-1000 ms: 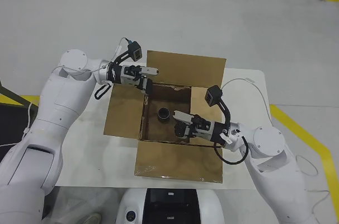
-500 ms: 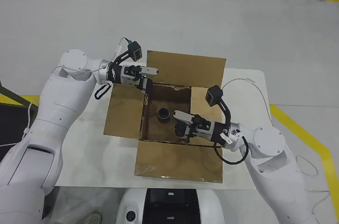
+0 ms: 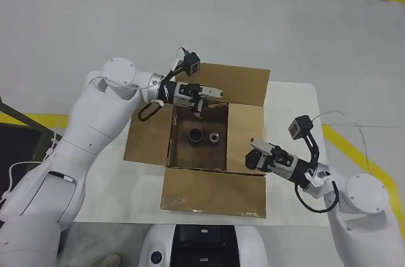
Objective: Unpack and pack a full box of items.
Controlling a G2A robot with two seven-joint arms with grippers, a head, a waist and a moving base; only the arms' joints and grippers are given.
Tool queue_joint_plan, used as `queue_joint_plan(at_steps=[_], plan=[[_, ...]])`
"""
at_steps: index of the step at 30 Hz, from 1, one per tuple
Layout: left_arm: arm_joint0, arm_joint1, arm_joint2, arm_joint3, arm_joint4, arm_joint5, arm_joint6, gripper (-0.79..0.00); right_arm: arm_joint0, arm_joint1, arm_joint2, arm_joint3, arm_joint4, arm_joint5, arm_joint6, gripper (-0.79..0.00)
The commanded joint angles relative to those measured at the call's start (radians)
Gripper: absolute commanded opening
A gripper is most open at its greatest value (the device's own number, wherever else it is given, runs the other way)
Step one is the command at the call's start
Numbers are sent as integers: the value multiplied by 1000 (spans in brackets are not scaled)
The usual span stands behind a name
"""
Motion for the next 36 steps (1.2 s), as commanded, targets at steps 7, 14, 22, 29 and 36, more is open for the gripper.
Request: queue_joint_plan(at_steps=[7, 14, 22, 29, 36], plan=[[-43, -38, 65, 9, 28, 6, 33, 0, -80, 10, 28, -49, -4, -2, -12, 0], [-48, -83, 143, 89, 65, -19, 92, 0, -124, 14, 9, -81, -7, 20, -59, 0], [-47, -124, 204, 148, 143, -57, 158, 0, -176, 20, 2, -110, -3, 11, -92, 0], [-54, -152, 232, 179, 203, -70, 211, 0, -188, 24, -16, -116, 1, 5, -112, 0], [-56, -177, 212, 216, 141, -152, 204, 0, -189, 26, -57, -123, 2, 0, -128, 0]])
